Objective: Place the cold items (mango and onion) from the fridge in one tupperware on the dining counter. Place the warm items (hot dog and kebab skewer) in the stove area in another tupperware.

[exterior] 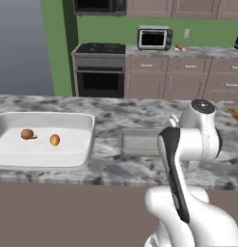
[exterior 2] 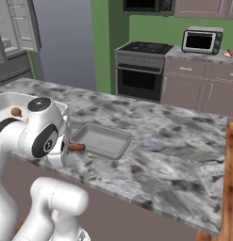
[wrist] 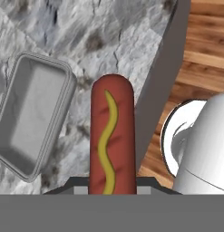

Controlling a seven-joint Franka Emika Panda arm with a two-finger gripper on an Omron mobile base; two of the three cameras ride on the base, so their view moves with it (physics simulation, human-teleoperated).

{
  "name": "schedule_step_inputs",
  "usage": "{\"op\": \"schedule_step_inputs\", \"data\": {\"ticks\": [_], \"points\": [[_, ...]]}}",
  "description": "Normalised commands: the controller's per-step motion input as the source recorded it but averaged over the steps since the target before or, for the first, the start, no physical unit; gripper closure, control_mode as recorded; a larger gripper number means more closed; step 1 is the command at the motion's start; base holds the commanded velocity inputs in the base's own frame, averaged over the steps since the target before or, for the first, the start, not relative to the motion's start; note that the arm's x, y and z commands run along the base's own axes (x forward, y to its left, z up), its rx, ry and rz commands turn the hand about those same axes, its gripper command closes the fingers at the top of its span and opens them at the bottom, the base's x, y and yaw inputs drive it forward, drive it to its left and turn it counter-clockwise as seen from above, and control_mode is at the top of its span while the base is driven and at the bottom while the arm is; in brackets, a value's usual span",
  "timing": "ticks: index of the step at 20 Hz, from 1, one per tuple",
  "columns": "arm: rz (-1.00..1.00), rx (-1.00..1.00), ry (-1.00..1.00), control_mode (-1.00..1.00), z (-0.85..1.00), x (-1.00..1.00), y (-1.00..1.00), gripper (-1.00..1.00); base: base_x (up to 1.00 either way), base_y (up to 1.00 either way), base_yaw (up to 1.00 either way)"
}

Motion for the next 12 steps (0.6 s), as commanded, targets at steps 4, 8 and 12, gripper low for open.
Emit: {"op": "schedule_step_inputs", "data": {"ticks": [4,8,12], "points": [[0.00,0.00,0.15,-1.00,0.67,0.73,0.00,1.00,0.00,0.00,0.00],[0.00,0.07,0.28,-1.00,0.19,0.64,-0.05,1.00,0.00,0.00,0.00],[0.00,0.17,0.08,-1.00,-0.32,0.68,-0.19,1.00,0.00,0.00,0.00]]}}
